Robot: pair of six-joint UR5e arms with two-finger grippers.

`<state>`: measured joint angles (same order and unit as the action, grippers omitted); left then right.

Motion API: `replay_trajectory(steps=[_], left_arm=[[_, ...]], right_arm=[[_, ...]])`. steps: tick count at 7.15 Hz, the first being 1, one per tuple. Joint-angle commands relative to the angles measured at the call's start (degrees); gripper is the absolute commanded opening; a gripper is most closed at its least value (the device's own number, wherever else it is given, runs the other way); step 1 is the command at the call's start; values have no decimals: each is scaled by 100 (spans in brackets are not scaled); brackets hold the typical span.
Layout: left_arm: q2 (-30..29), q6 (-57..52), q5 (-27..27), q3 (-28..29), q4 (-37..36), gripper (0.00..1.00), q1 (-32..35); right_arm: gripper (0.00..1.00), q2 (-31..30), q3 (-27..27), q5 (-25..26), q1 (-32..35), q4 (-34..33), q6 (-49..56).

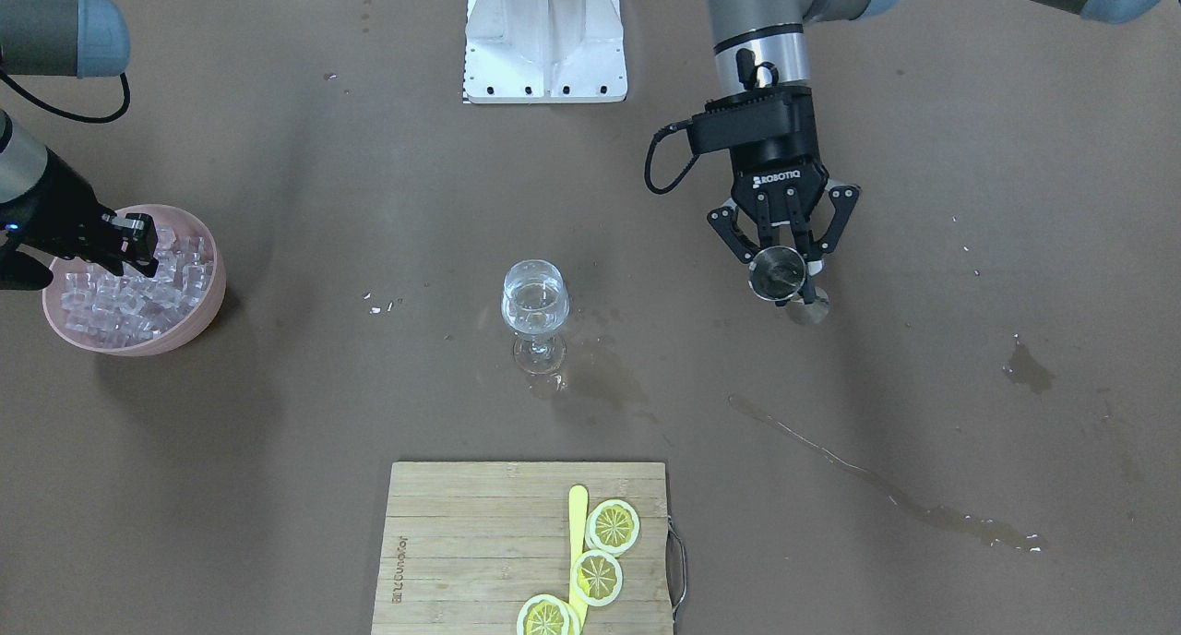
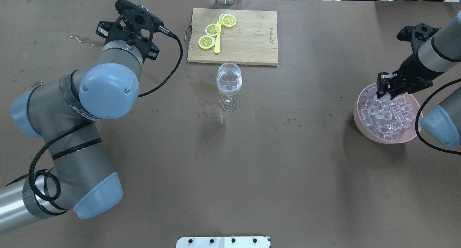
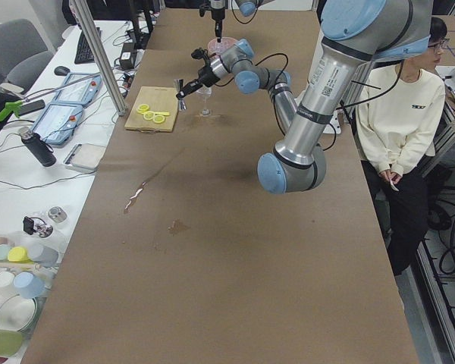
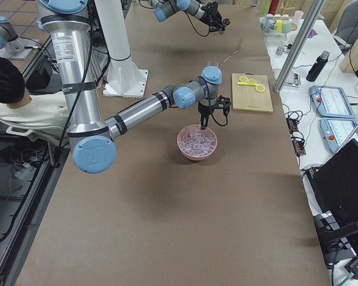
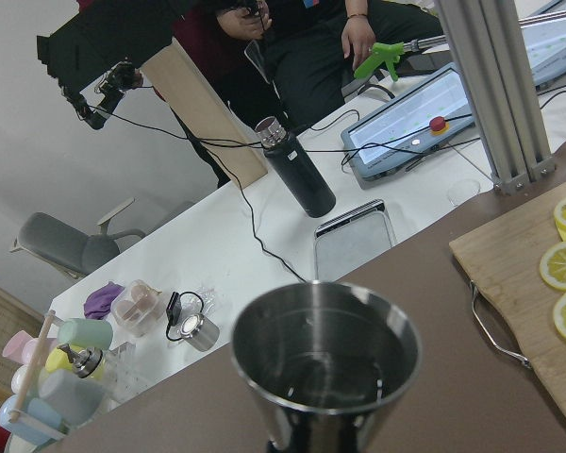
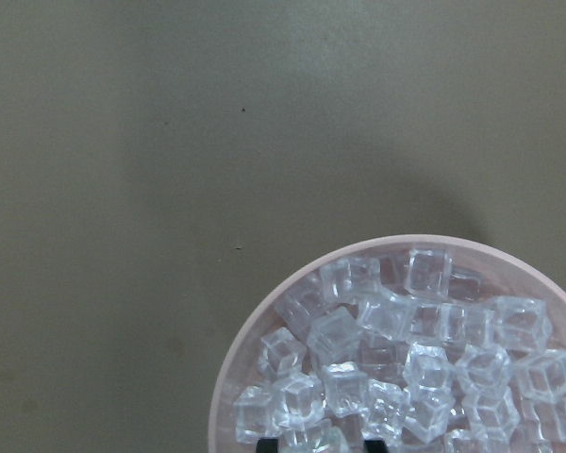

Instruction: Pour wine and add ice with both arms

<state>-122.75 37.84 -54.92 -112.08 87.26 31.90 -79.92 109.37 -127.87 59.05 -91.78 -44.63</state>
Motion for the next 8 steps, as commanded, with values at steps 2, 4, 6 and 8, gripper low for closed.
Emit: replay_trajectory(steps=[2, 4, 6, 8], left_arm=[[-660, 83, 306, 28, -928, 0, -403], [-1108, 336, 359, 456, -1184, 0, -553], [-1373, 478, 640, 669, -1229, 0, -860], [-1899, 759, 824, 1230, -1526, 0, -1018]], right_arm=[[27, 274, -3, -1, 54, -165, -1], [27, 703, 5, 16, 62, -698, 7], [27, 759, -3, 60, 45, -754, -2], [27, 759, 23, 17, 97, -745, 7]])
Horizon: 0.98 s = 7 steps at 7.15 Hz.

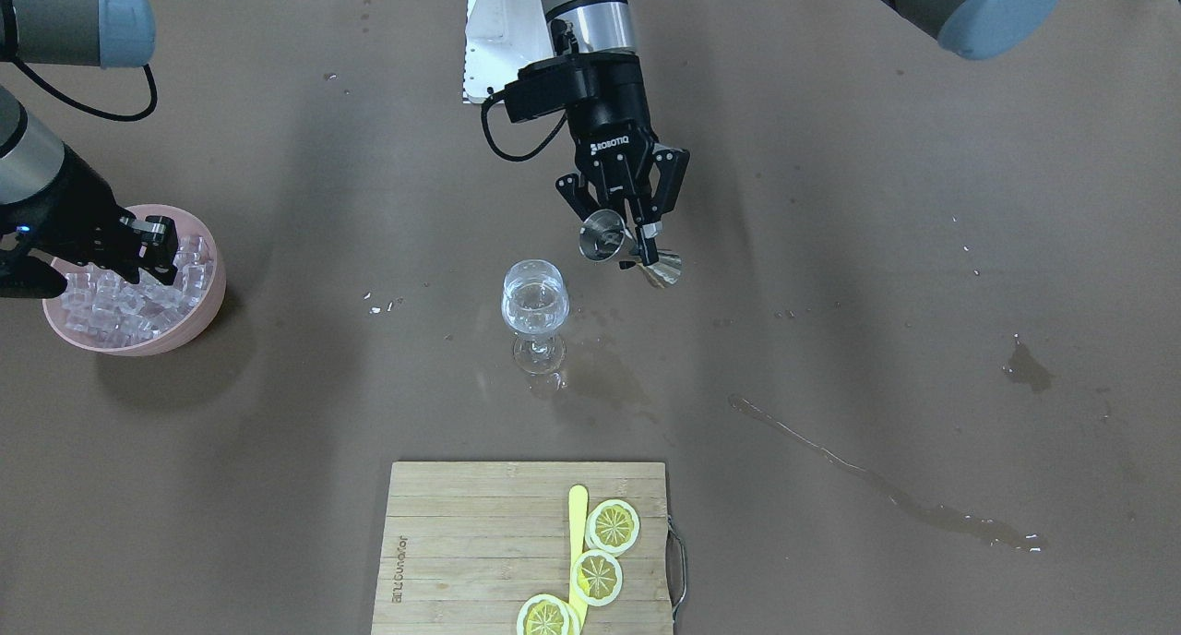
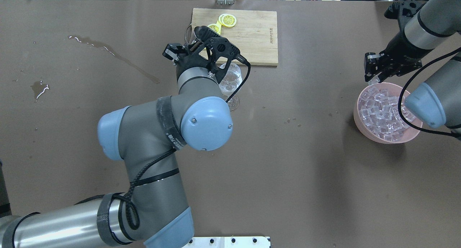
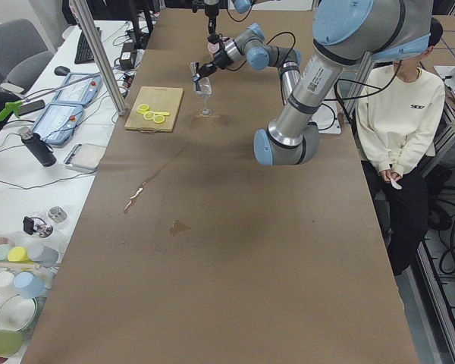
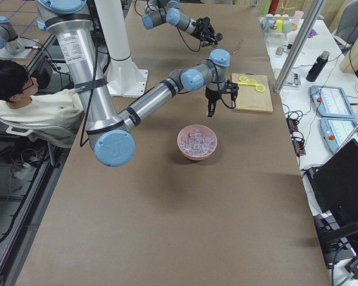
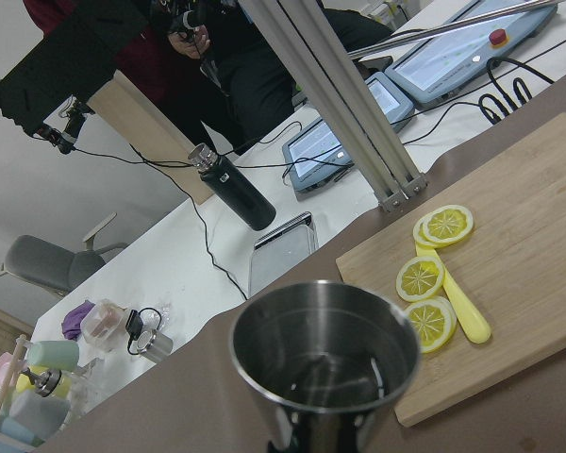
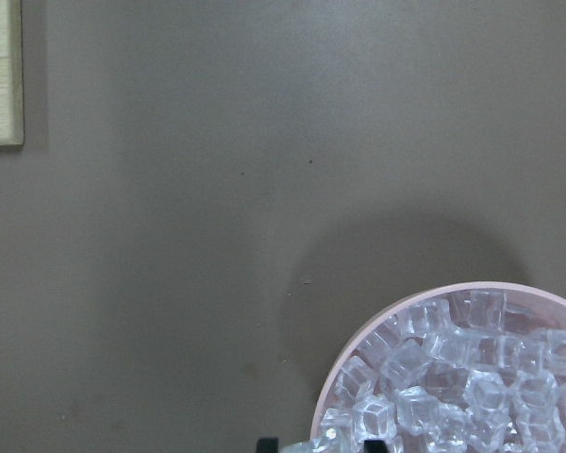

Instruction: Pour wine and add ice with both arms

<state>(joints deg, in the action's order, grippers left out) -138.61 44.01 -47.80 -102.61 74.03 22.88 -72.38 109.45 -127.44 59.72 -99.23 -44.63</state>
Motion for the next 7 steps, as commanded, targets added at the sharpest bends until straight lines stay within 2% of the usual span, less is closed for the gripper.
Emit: replay_trajectory(steps=[1, 4, 7], left_arm=[[-394, 177, 113, 312, -388, 0, -143], [-456, 204, 244, 654, -425, 0, -178], [-553, 213, 288, 708, -1038, 0, -178]], right_arm=[[27, 5, 15, 0, 40, 0, -2], [27, 14, 7, 9, 58, 0, 7], [27, 23, -20, 9, 101, 9, 7]])
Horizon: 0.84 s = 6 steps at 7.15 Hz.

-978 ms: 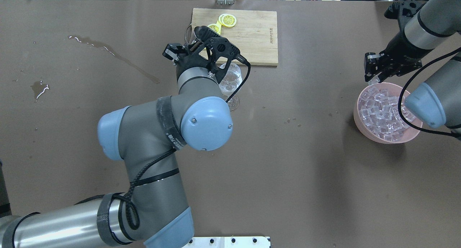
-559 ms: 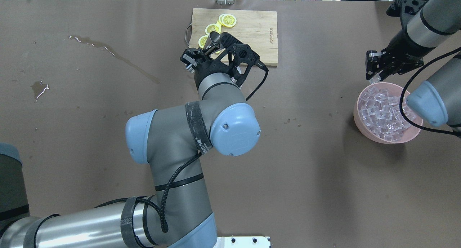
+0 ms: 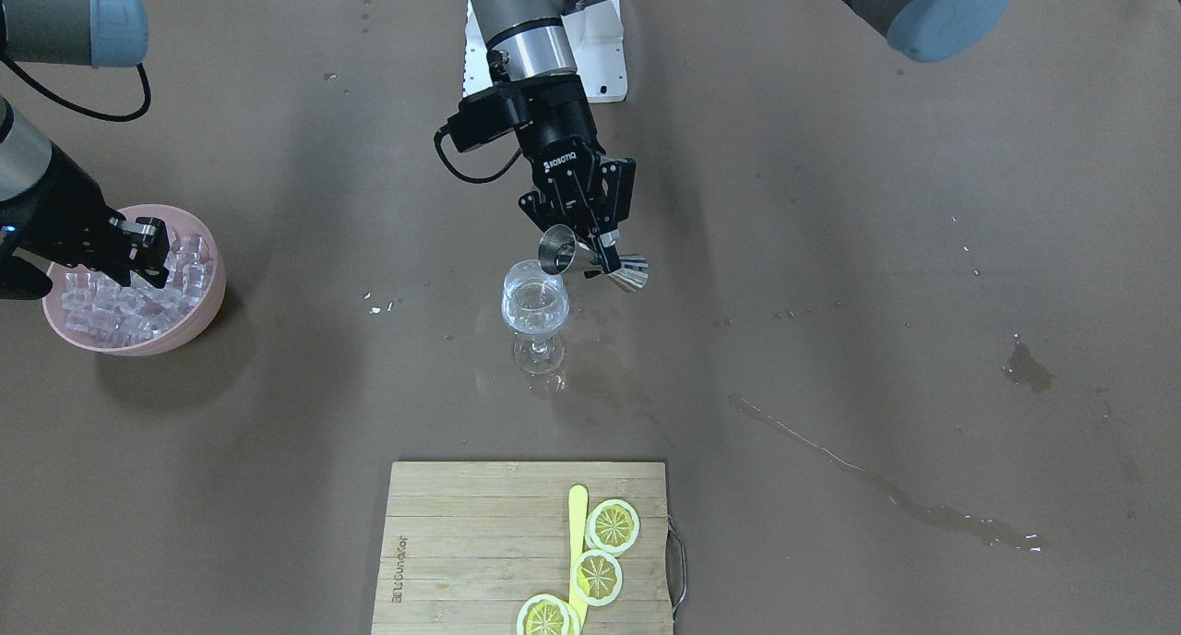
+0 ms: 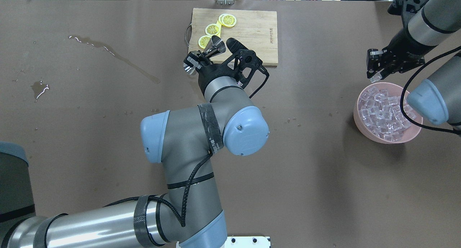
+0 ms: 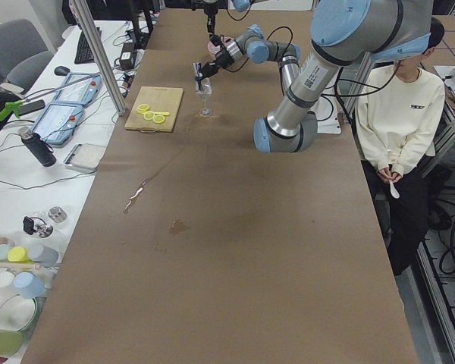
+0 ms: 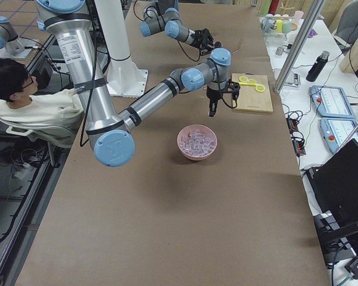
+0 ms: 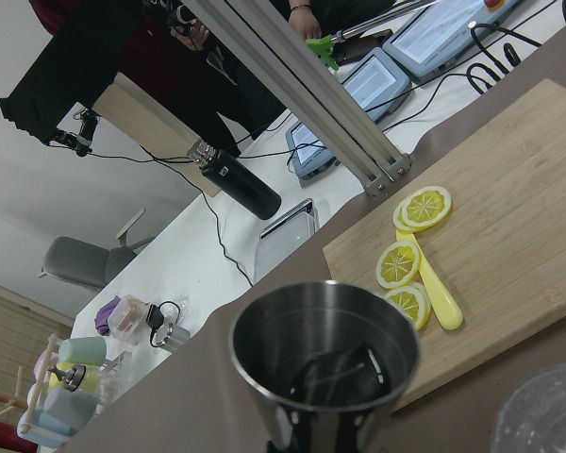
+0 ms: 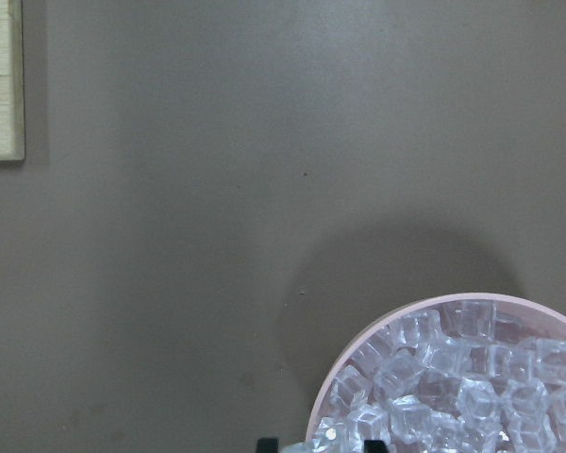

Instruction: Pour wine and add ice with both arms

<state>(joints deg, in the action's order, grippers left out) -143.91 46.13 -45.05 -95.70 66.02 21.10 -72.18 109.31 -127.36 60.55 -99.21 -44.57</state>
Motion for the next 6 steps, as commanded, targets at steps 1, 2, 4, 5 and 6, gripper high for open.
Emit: replay_trajectory(steps=[1, 2, 4, 5, 6], left_arm=[[-32, -8, 92, 16, -412, 0, 0], [-136, -8, 119, 156, -562, 0, 0], [-365, 1, 128, 577, -590, 0, 0], [-366, 1, 250, 692, -598, 0, 0], [-366, 1, 260, 815, -607, 0, 0]], right_arm=[[27, 2, -14, -8, 18, 7, 0], [27, 11, -23, 9, 10, 7, 0], [27, 11, -41, 27, 18, 16, 0], [27, 11, -41, 18, 18, 16, 0], [27, 11, -50, 27, 18, 16, 0]])
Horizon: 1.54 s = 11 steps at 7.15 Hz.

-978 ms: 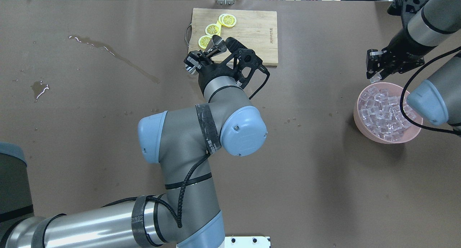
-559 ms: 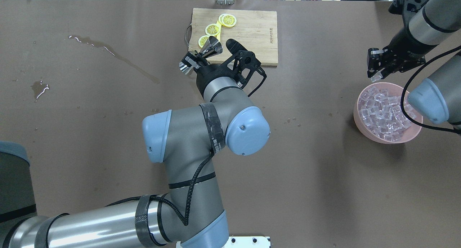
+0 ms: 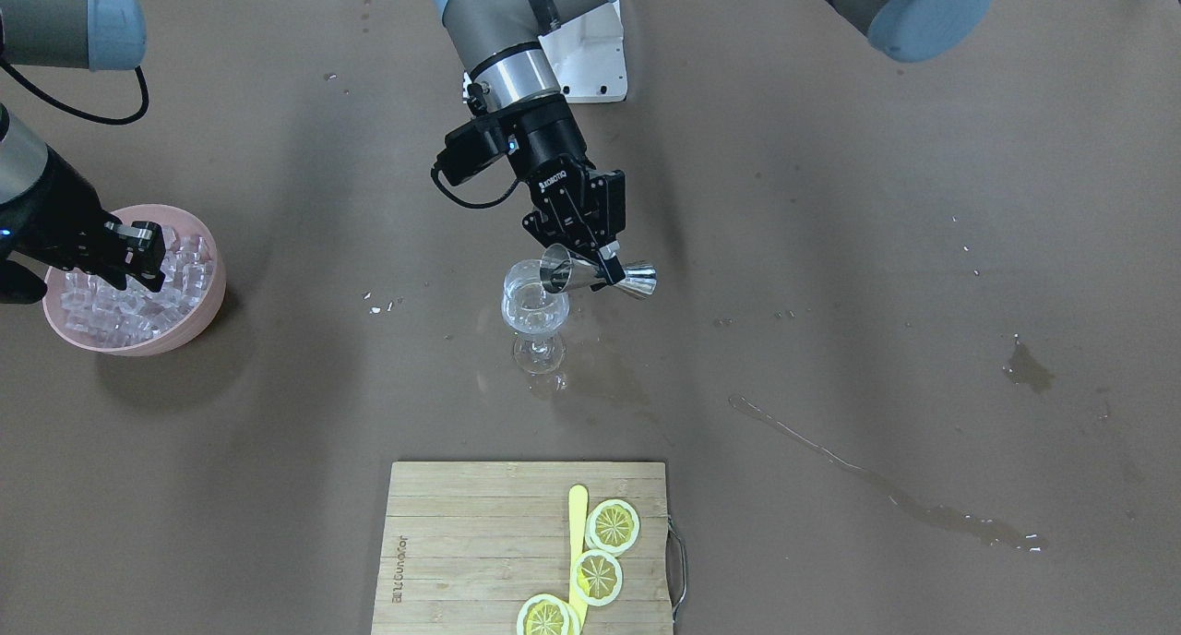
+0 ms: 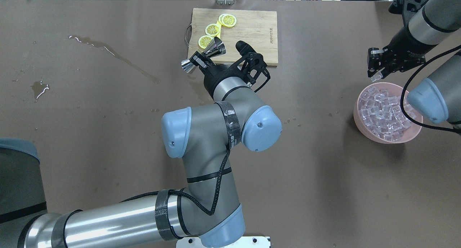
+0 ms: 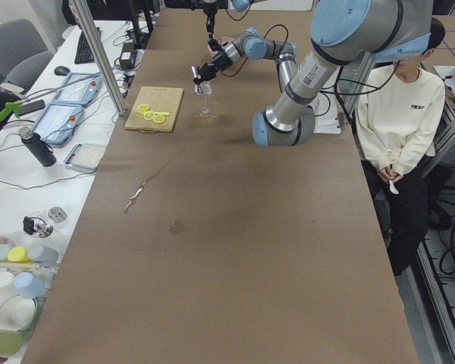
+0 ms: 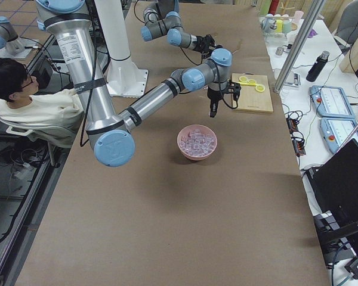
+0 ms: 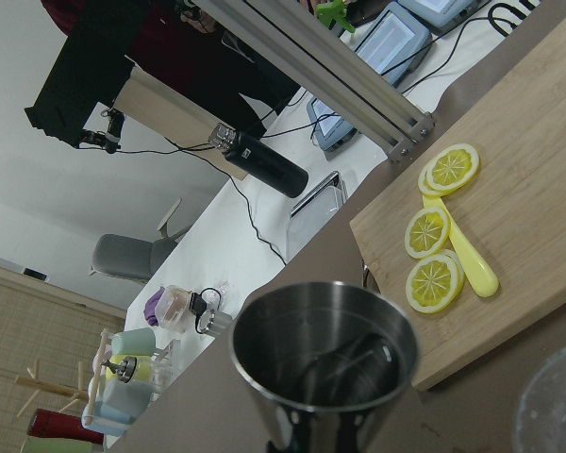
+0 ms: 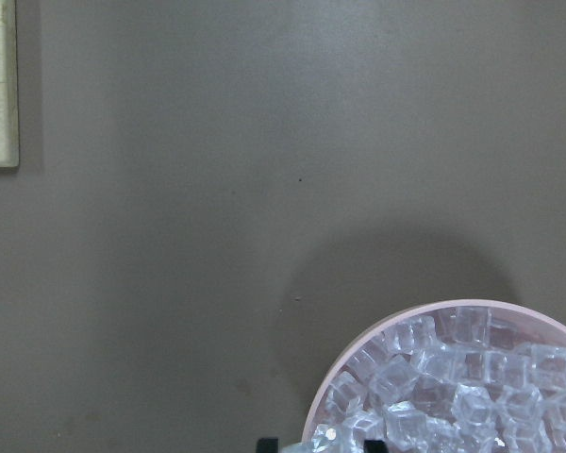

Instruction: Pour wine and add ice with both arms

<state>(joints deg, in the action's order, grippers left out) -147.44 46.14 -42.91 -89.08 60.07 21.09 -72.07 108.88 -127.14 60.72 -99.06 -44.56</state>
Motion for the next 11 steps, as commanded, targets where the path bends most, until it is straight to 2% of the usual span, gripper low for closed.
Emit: replay_trajectory(steps=[1, 3, 5, 9, 11], left_arm=[[-12, 0, 55, 223, -178, 0, -8], [-30, 87, 160, 233, -415, 0, -175], [-301, 298, 169, 233, -1029, 0, -316], [-320, 361, 248, 268, -1435, 0, -360], [-512, 361, 283, 538, -1629, 0, -360]], right_arm=[[27, 0, -7, -13, 1, 1, 0], [27, 0, -7, -48, 45, 10, 0], [27, 0, -25, -48, 45, 10, 0], [27, 0, -25, -57, 45, 19, 0], [27, 0, -25, -65, 54, 27, 9]])
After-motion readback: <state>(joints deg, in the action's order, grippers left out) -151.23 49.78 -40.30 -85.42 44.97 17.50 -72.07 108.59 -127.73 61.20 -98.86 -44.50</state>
